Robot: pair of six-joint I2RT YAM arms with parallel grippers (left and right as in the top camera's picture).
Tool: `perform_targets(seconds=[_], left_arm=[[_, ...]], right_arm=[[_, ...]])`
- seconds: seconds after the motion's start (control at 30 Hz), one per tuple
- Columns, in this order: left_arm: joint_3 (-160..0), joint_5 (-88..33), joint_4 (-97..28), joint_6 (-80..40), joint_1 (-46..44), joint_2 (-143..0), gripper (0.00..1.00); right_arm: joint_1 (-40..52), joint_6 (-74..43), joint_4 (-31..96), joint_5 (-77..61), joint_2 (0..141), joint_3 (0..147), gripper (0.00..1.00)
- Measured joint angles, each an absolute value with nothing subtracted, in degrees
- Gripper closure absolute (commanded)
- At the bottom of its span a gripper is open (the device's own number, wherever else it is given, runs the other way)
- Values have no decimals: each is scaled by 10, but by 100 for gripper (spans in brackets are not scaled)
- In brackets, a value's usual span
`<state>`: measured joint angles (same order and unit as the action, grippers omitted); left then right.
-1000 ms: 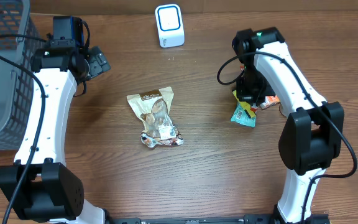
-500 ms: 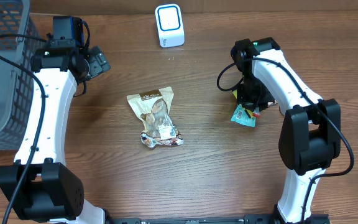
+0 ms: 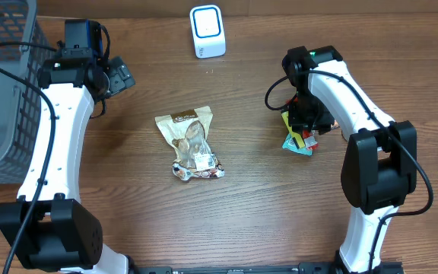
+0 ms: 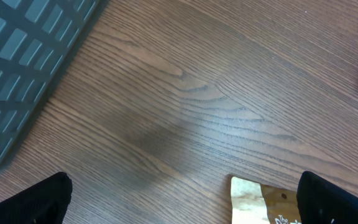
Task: Scan the item barcode
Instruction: 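Move the red stick pack right and set it by the teal pack, then release the pack and move the right gripper left onto the snack bag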
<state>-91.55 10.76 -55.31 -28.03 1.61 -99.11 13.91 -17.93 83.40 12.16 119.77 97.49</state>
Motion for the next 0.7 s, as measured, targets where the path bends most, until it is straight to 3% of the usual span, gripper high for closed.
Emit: perform_targets(seconds=[0.7], left_arm=[[-915,108,-553,-280,16,-991,0]], right_arm=[[166,-179,783,16,1198,975,53]])
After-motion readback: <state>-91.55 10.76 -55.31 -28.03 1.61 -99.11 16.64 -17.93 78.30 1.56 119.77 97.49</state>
